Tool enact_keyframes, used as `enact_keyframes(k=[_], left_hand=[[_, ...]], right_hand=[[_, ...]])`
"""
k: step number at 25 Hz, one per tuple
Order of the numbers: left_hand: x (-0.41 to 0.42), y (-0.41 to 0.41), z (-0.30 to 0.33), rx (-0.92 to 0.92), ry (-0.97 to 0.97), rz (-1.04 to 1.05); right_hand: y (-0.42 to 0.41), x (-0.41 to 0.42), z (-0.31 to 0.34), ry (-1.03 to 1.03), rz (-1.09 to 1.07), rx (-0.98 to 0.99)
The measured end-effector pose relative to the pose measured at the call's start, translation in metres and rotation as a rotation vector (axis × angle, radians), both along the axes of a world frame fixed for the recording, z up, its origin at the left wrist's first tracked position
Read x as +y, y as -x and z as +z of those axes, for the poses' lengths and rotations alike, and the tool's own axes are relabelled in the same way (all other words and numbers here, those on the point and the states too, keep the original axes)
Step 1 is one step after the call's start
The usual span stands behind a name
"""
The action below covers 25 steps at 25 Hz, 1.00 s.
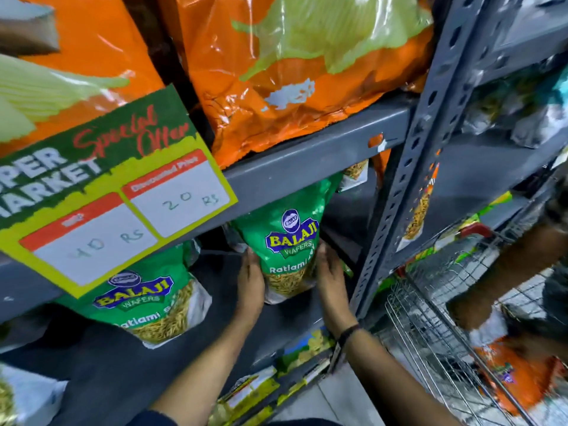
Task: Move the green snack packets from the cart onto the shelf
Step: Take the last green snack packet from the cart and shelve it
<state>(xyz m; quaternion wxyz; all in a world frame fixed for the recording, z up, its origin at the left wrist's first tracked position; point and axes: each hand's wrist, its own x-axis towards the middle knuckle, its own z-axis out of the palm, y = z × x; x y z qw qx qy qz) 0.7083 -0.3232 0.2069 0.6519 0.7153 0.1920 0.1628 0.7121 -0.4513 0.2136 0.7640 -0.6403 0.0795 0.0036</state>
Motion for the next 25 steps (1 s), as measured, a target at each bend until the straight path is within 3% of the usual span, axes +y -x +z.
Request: enact_keyframes(k=[6, 9, 12, 15, 17, 20, 23, 25], left_hand=[[-0.013, -0.005, -0.002, -0.002, 0.107, 0.134], [-0.014, 0.003, -0.002, -0.036, 0.101, 0.178], [-0.012, 0.043, -0.020, -0.056, 0.009, 0.471], [0.014, 0.097, -0.042, -0.062, -0.246, 0.936], [0.047, 0.116, -0.046, -0.075, -0.218, 1.071], [0.097, 0.115, -0.027, -0.048, 0.091, 0.908], [0.131, 0.111, -0.014, -0.105, 0.247, 0.537], [0.138, 0.117, -0.011, -0.067, 0.251, 0.442]], right_hand=[[-0.013, 0.002, -0.001, 0.058, 0.085, 0.001], [-0.010, 0.004, 0.001, 0.039, 0.000, -0.043], [0.016, 0.008, -0.014, -0.021, -0.111, 0.130], [0.059, 0.025, -0.026, -0.024, 0.294, 0.306], [0.068, 0.046, -0.024, 0.005, 0.543, 0.240], [0.043, 0.085, -0.010, 0.120, 0.616, 0.023], [0.020, 0.122, -0.001, 0.196, 0.804, 0.010], [0.025, 0.138, -0.005, 0.174, 0.903, 0.032]])
